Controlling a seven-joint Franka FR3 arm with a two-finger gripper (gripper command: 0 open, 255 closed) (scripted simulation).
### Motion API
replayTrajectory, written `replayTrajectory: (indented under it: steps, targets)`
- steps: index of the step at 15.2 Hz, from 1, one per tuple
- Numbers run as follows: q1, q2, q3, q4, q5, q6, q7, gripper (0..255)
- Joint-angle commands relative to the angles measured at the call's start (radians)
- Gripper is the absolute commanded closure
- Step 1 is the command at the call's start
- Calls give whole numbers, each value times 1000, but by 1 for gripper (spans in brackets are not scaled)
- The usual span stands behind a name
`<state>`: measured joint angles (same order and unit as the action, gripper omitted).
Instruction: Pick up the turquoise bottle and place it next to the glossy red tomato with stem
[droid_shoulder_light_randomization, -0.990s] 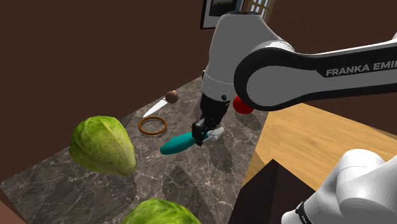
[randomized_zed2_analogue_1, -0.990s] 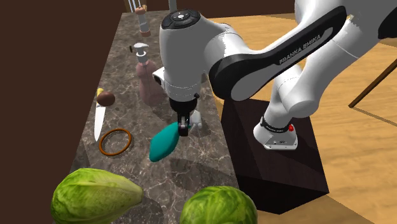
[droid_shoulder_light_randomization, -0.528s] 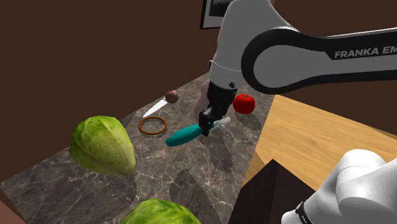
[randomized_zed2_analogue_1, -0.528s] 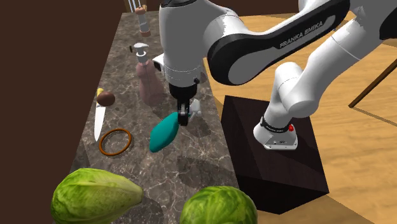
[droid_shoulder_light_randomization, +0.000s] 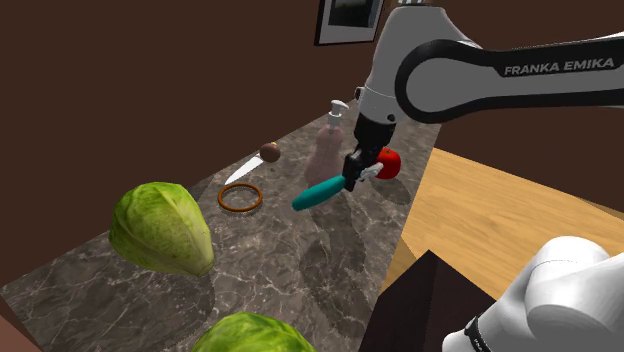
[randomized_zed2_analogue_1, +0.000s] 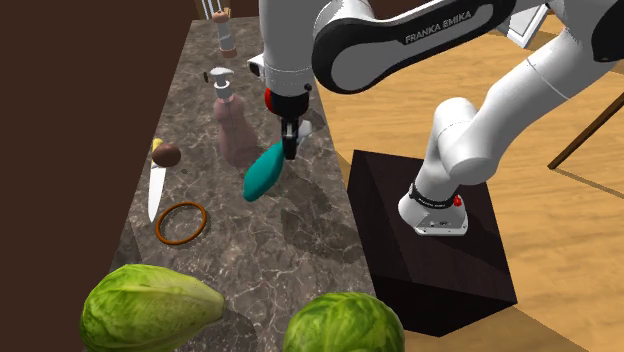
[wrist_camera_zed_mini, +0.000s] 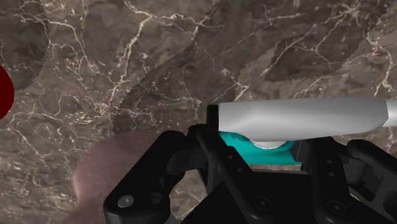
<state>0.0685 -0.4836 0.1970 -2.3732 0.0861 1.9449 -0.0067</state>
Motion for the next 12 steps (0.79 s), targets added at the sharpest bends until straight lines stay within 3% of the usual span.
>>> replayTrajectory:
  steps: [1,12]
  targets:
    - [-20,-17,-42,-15,-15,-4,-55,255]
    - [-132,52,-247,38,-101,8,-322,255]
